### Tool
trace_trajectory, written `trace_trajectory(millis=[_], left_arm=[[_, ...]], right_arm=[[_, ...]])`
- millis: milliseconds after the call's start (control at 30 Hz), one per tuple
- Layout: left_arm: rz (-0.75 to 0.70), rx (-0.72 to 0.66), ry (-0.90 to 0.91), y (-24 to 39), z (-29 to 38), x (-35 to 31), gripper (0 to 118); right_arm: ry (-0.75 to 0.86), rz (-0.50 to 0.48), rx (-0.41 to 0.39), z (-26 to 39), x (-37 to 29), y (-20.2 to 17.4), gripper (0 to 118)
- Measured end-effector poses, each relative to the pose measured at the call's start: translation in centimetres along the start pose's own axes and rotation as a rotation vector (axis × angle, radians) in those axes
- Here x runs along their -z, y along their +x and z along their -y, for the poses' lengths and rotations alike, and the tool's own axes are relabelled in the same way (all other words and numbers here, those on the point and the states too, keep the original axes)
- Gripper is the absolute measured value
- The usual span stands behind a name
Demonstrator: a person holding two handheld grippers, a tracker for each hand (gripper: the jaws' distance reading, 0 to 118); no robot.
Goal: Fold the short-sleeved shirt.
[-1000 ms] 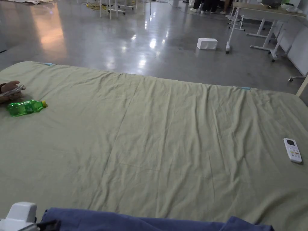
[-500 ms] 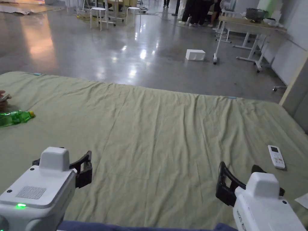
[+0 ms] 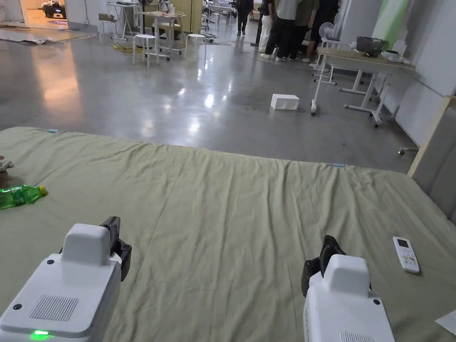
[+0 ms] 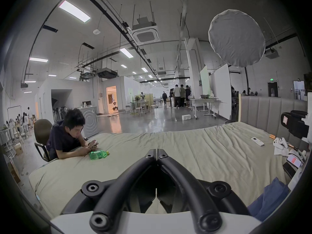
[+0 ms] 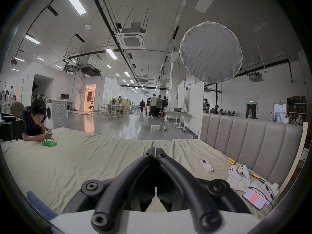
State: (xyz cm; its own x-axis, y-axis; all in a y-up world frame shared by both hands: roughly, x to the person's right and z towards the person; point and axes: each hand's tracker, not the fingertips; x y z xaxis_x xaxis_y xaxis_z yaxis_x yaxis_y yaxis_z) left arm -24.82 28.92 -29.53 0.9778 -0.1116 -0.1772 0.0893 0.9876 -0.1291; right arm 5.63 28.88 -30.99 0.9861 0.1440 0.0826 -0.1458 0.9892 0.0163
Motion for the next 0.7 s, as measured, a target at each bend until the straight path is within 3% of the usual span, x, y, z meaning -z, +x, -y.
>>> trace_trajectory(millis=[133,267,533,633,667,700], left_arm=[[0.004,-0.001,-0.034,-1.6,0.3,0.1,0],[0.073,-0.044,-0.186,-6.0,1.3,0.8,0],[0.194,-0.272,-0.552,-16.9,7.8,1.6,0],[0.259,-0.358,-0.698,-20.0,11.6,1.7,1],[0.266,-0.409,-0.742,-20.9,12.9,1.9,7],[0.260,-0.450,-0.757,-20.8,13.2,2.1,27]], right_arm=[[-0.008,-0.038,-0.002,-0.1,0.2,-0.2,0],[-0.036,-0.064,-0.020,0.3,0.6,-0.4,0],[-0.110,-0.088,-0.053,2.0,1.5,-0.4,0],[-0.170,-0.107,-0.015,2.7,1.7,-0.4,0],[-0.156,-0.104,-0.028,2.8,1.6,-0.6,0],[-0.159,-0.107,-0.034,2.9,1.6,-0.7,0]])
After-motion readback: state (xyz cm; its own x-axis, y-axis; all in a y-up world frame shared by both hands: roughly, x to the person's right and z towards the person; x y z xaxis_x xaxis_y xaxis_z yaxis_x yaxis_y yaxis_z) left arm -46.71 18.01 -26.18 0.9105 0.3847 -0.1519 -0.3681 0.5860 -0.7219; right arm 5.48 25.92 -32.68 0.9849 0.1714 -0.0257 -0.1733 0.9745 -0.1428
